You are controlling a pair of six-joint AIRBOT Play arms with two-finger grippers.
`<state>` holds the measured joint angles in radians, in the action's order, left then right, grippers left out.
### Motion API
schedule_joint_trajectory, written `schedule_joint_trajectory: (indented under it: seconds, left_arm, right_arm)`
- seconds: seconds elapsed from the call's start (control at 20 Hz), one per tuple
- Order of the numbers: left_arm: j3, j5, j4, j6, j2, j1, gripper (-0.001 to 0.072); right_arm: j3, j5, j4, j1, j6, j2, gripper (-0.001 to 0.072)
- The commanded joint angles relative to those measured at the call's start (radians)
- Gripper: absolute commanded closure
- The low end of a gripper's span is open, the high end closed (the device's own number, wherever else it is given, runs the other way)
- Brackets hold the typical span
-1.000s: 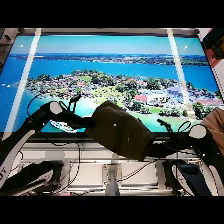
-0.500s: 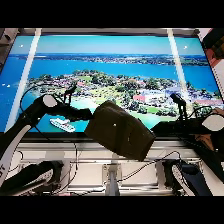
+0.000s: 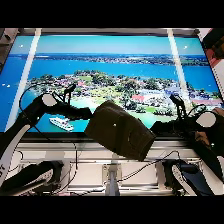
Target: Fold the clothes and pants, and hang the long-sleeved shirts on hangers.
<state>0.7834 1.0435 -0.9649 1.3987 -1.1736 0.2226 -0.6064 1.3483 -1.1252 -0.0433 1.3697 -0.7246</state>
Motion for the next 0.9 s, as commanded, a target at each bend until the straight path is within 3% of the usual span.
schedule_joint_trajectory:
  seconds: [0.0,0.2,0.4,0.6,0.85]
  left_arm:
    - [0.001,0.000,0.000,0.000,-0.001,0.001,-0.0001]
    - [0.001,0.000,0.000,0.000,-0.001,0.001,-0.0001]
    - [0.001,-0.001,0.000,0.000,-0.001,0.001,-0.0001]
    - [0.001,0.000,0.000,0.000,-0.001,0.000,0.0000]
    - [0.000,0.000,0.000,0.000,-0.001,0.000,0.0001]
  right_arm:
    - [0.004,0.006,-0.029,0.000,-0.002,-0.072,0.0018]
    - [0.060,0.042,0.063,0.001,-0.064,-0.126,0.0018]
    - [0.083,0.015,0.047,0.000,-0.117,-0.126,0.0018]
    - [0.173,-0.100,-0.014,0.000,-0.115,-0.127,0.0018]
    - [0.179,-0.225,0.083,0.000,-0.069,-0.137,0.0032]
